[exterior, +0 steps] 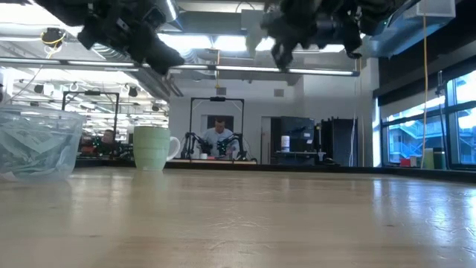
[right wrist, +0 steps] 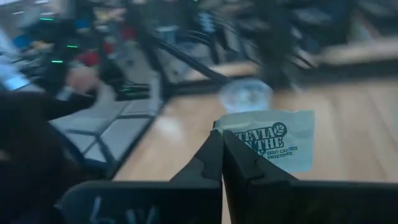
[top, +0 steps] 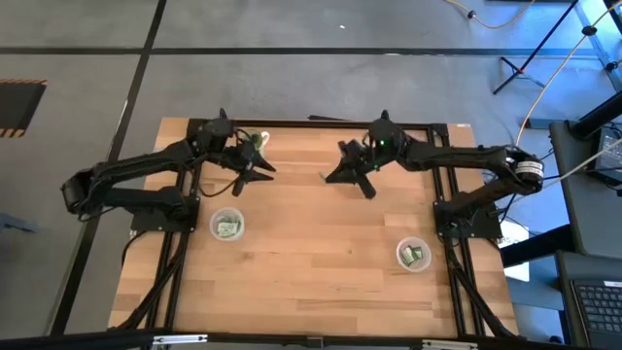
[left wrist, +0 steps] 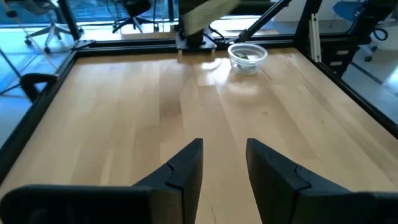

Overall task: Pick and place items into bin
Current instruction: Put the stevia packet into the left transparent bin

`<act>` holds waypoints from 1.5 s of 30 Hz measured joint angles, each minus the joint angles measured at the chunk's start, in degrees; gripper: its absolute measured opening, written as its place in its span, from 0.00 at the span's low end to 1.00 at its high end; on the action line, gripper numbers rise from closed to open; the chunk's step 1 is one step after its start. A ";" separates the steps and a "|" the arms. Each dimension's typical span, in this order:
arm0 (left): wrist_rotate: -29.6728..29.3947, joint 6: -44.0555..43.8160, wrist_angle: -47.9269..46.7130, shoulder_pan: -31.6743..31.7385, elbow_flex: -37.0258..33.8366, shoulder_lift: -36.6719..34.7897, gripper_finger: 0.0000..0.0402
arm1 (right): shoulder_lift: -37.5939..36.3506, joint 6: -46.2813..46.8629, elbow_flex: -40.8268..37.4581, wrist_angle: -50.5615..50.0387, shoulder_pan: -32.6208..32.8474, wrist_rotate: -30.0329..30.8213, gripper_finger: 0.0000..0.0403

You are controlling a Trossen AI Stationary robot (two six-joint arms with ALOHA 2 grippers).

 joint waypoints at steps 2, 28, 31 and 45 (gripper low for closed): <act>-0.01 -0.51 3.18 -1.01 0.00 2.57 0.29 | 0.34 -0.13 0.00 3.47 2.19 -1.53 0.00; 0.04 -4.13 43.14 -15.71 1.35 23.31 0.36 | 4.44 0.21 0.00 11.50 10.56 -2.13 0.00; 0.03 -4.10 42.99 -16.37 2.80 24.15 0.36 | 4.78 0.24 0.00 11.56 10.56 -2.12 0.00; 0.58 -3.62 43.38 -21.20 3.78 24.21 0.31 | 4.78 -0.18 0.00 11.50 10.56 -2.13 0.00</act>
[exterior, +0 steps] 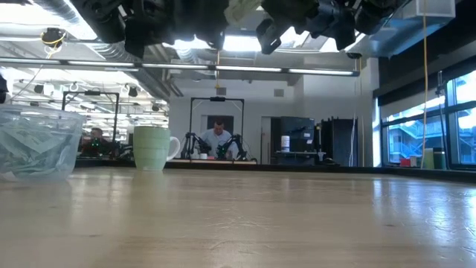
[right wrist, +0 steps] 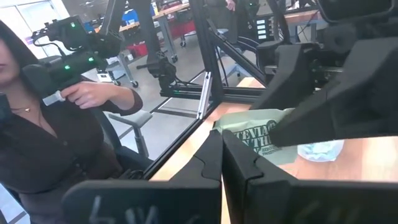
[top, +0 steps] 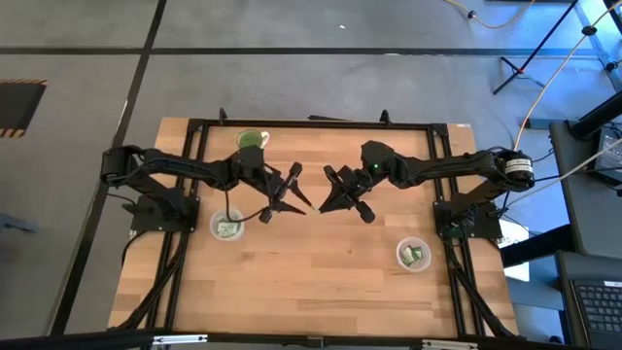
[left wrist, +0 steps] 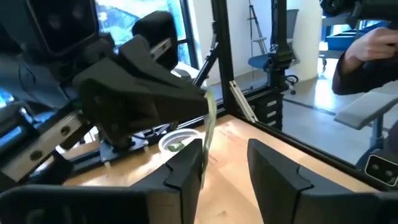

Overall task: Pick and place items into bin
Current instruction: Put the stevia packet into the left transparent bin

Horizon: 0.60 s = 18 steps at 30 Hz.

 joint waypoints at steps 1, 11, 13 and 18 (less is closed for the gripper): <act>-0.02 0.47 0.30 -0.12 0.00 0.00 0.30 | 0.00 -0.02 0.00 0.00 0.00 0.00 0.00; -0.26 3.74 0.99 0.09 0.00 0.00 0.13 | 0.00 -0.09 0.00 0.00 0.00 0.00 0.00; -0.29 5.17 0.85 0.09 0.00 0.00 0.07 | 0.00 -0.10 0.00 0.00 0.00 0.00 0.00; -0.27 5.77 0.79 0.05 0.00 0.00 0.01 | 0.00 -0.13 0.00 -0.01 0.00 -0.02 0.00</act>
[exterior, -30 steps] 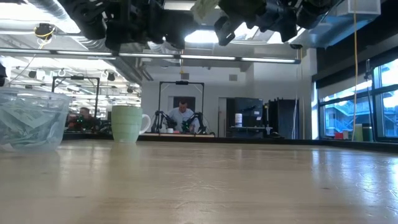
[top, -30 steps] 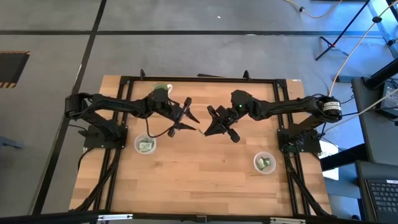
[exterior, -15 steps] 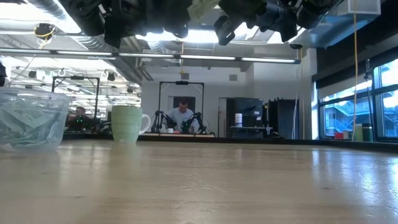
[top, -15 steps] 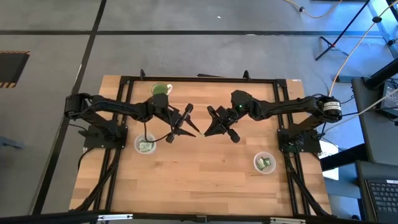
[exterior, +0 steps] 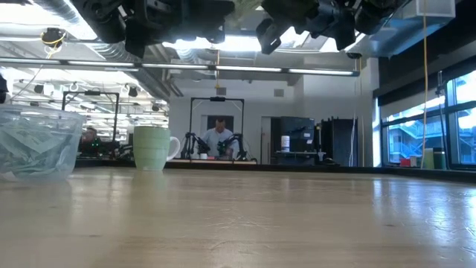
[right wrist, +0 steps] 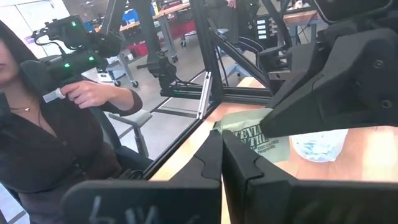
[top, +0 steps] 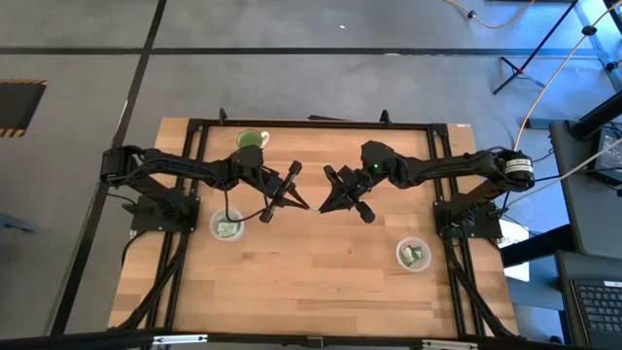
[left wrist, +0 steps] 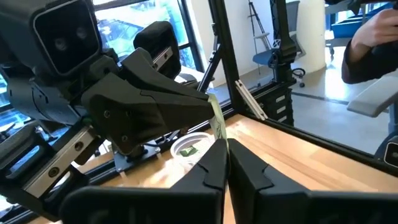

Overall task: Pick and place items into bin
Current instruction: Put the stevia packet into the left transparent bin

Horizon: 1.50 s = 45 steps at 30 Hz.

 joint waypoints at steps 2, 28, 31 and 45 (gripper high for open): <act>-0.02 -0.02 -0.01 0.02 0.00 0.00 0.01 | 0.00 -0.58 0.00 0.01 0.00 0.00 0.00; -25.13 2.39 -47.50 -0.94 0.02 -23.49 0.01 | -0.11 1.55 0.02 -13.96 -9.21 -0.03 0.43; -32.50 -3.14 -56.47 -3.94 0.02 -29.51 0.01 | -0.11 1.53 0.02 -13.89 -10.82 0.04 0.43; -34.47 -43.13 -88.57 -15.12 1.42 -36.68 0.01 | -0.11 0.27 0.02 -13.87 -15.83 0.06 0.43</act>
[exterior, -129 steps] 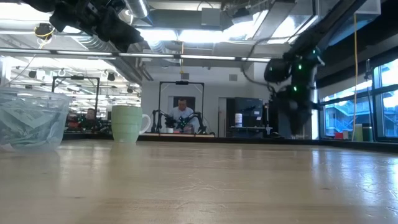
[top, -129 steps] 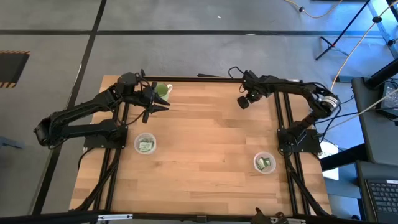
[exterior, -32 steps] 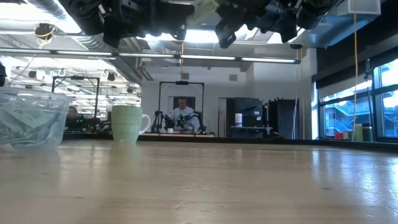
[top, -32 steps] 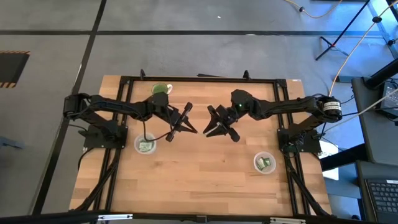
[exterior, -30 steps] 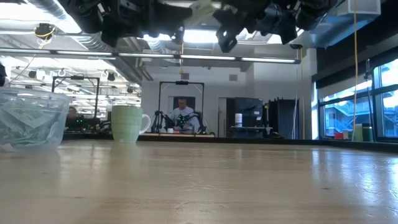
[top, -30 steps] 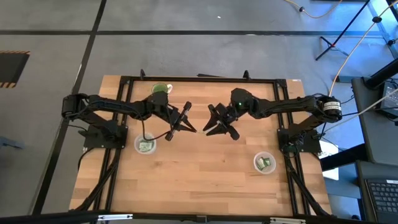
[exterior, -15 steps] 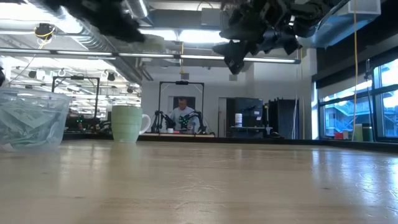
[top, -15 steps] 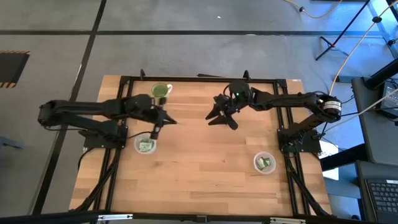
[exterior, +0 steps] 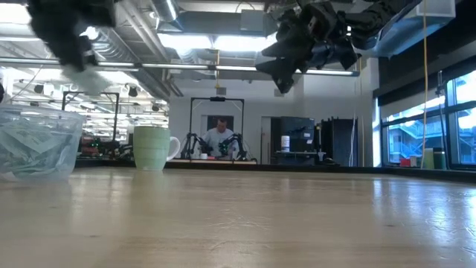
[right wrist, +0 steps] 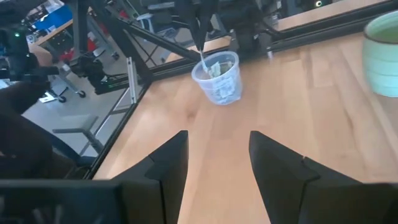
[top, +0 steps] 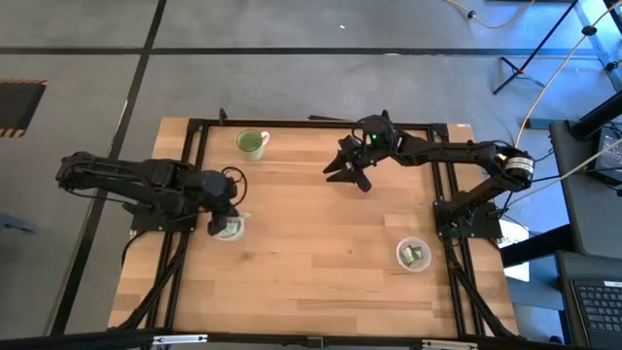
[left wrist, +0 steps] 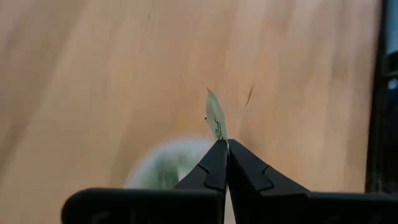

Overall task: Pick and place items into bin
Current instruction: Put the stevia packet into the left transparent bin, then return to Home Position

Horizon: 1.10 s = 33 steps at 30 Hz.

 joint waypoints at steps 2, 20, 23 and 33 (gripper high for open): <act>-0.07 -4.84 -4.65 -1.08 0.77 0.89 0.01 | 0.00 -0.05 0.00 0.03 -0.37 0.01 0.43; 1.50 -13.91 -13.06 -5.40 3.30 16.87 0.01 | 0.00 0.20 0.00 -0.34 -0.75 3.57 0.43; 1.25 -11.54 -13.05 -5.34 3.30 19.63 0.03 | 0.00 0.19 0.00 -0.36 -0.75 3.57 0.43; 4.19 -8.46 -13.08 -1.63 3.43 18.06 0.26 | 0.00 0.19 0.00 -0.76 -0.75 3.55 0.43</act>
